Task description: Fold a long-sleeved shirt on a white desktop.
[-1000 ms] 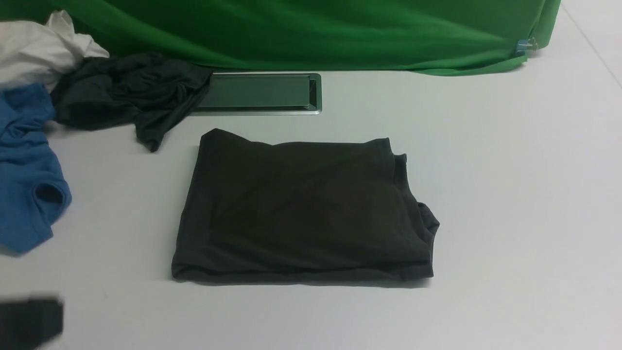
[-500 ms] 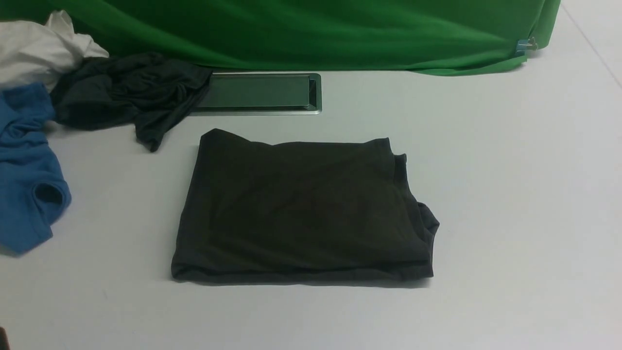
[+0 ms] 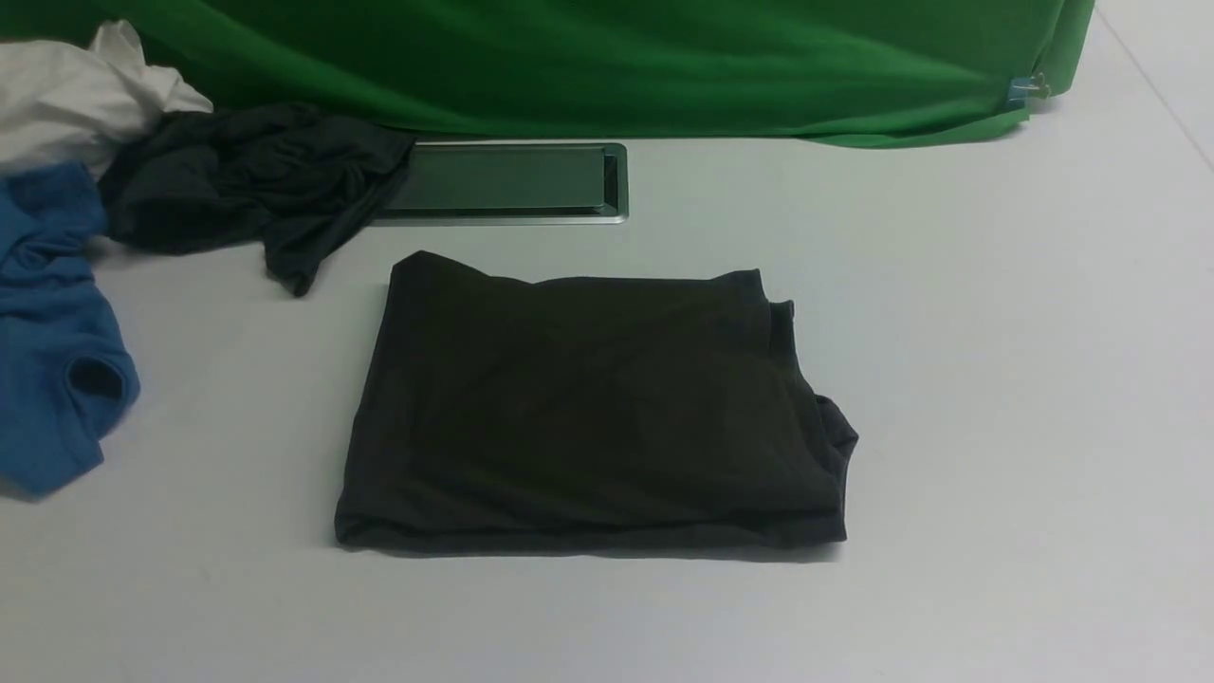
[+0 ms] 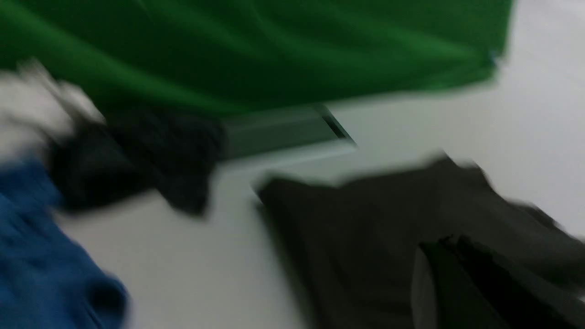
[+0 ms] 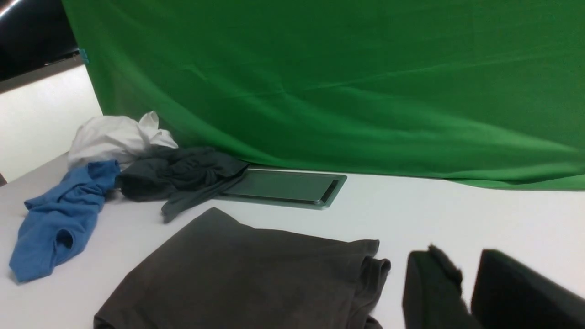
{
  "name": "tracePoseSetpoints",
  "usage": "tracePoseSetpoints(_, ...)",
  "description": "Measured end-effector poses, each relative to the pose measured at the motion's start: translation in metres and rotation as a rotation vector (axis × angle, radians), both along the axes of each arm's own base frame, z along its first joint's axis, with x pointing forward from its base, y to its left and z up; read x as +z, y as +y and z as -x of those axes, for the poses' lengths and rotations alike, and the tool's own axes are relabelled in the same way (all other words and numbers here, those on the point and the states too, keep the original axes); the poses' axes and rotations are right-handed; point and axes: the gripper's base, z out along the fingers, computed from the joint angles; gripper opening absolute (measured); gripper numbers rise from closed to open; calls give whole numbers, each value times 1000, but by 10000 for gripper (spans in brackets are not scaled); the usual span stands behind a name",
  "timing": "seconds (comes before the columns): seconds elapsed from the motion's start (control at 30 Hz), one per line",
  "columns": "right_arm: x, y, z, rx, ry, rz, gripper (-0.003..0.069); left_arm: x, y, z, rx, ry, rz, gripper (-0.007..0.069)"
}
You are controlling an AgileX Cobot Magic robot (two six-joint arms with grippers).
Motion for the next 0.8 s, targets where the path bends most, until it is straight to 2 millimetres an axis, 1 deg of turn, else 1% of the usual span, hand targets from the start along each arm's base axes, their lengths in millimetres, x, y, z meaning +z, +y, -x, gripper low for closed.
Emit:
tracePoseSetpoints(0.07, 0, 0, 0, 0, 0, 0, 146, -9, 2, -4, 38, -67, -25, 18)
tracePoseSetpoints(0.1, 0, 0, 0, 0, 0, 0, 148, -25, 4, -9, 86, -127, -41, 18)
tracePoseSetpoints(0.13, 0, 0, 0, 0, 0, 0, 150, -31, 4, -10, 109, -137, -42, 18)
tracePoseSetpoints(0.17, 0, 0, 0, 0, 0, 0, 152, -42, 5, -13, 138, -140, -42, 18)
tracePoseSetpoints(0.23, 0, 0, 0, 0, 1, 0, 155, -66, 7, -19, 187, -99, -33, 18)
tracePoseSetpoints(0.27, 0, 0, 0, 0, 1, 0, 157, -81, 7, -23, 201, -56, -14, 18)
tracePoseSetpoints(0.3, 0, 0, 0, 0, 1, 0, 157, -84, 7, -23, 204, -48, -12, 18)
tracePoseSetpoints(0.33, 0, 0, 0, 0, 2, 1, 158, -97, 7, -26, 211, -9, -4, 18)
tracePoseSetpoints(0.37, 0, 0, 0, 0, 2, 1, 162, -115, 7, -29, 209, 50, 5, 18)
tracePoseSetpoints(0.47, 0, 0, 0, 1, 3, 1, 169, -132, 6, -30, 190, 97, -10, 18)
tracePoseSetpoints(0.6, 0, 0, 0, 1, 3, 1, 179, -129, 4, -31, 132, 43, -46, 19)
tracePoseSetpoints(0.8, 0, 0, 0, 1, 3, 1, 189, -129, 3, -31, 118, 37, -47, 18)
